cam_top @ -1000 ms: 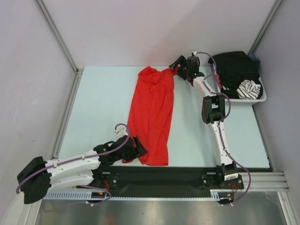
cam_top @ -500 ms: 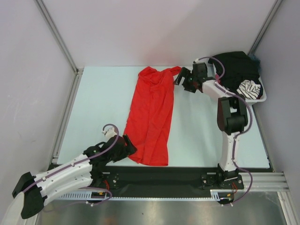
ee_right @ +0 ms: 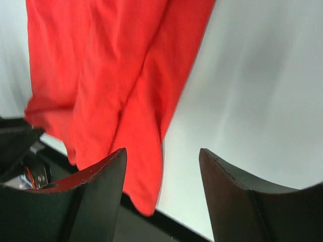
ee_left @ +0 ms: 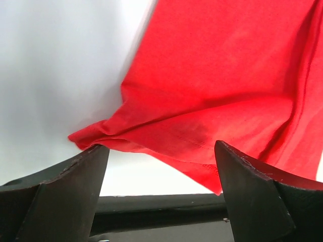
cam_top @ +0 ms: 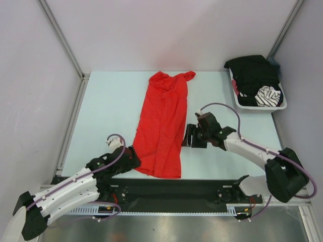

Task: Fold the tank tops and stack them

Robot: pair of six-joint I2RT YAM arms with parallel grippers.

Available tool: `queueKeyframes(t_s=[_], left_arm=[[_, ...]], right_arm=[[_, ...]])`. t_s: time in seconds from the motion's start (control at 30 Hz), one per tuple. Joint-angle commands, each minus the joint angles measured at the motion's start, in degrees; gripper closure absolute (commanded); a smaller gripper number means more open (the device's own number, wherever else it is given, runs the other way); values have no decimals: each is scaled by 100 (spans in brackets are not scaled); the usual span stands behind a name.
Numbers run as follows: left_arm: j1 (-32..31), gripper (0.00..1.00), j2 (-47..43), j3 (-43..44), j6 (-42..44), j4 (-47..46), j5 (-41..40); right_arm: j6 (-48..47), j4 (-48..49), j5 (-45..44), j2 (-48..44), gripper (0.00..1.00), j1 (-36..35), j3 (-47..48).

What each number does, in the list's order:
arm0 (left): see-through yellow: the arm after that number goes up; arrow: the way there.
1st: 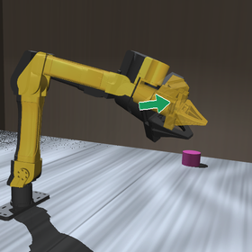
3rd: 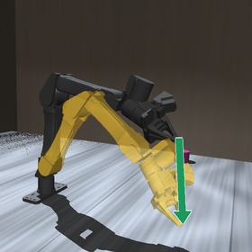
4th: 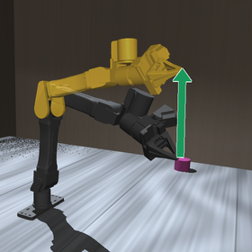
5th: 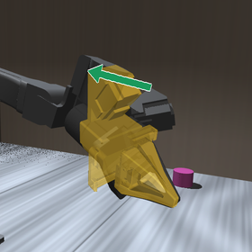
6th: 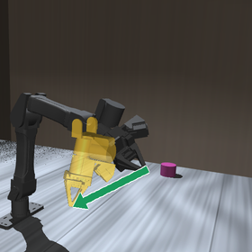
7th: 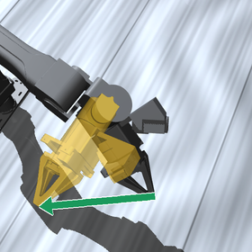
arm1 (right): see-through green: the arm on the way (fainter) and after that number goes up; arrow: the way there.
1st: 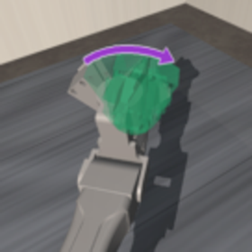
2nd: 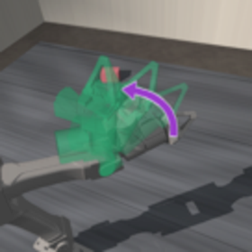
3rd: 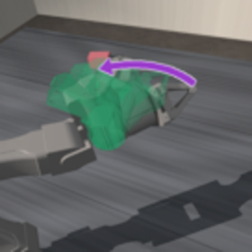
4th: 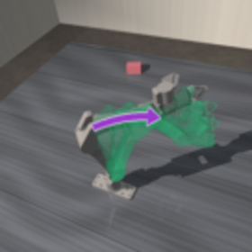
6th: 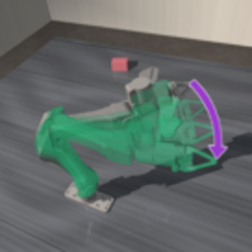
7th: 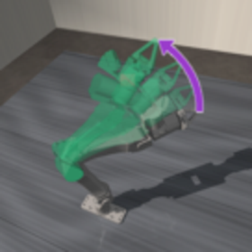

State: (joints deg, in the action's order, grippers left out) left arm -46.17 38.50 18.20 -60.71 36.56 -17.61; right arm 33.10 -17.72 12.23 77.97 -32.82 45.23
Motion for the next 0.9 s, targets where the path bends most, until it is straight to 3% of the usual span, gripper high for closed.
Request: queueKeyframes(t_s=[0.0,0.23,0.67,0.8,0.87], left_arm=[[56,9,87,122,165,168,-243],[56,9,140,263,50,334,-533],[56,9,-71,176,-178,598,-867],[56,9,-97,211,-152,616,-920],[56,9,-88,219,-126,581,-938]], right_arm=[[600,-5,-98,-616,36,-347,-557],[926,532,-431,-222,43,-779,-797],[610,93,-1803,1711,54,-910,846],[627,-117,-2084,2001,62,-998,1057],[636,-223,-2321,2081,71,-1016,1128]])
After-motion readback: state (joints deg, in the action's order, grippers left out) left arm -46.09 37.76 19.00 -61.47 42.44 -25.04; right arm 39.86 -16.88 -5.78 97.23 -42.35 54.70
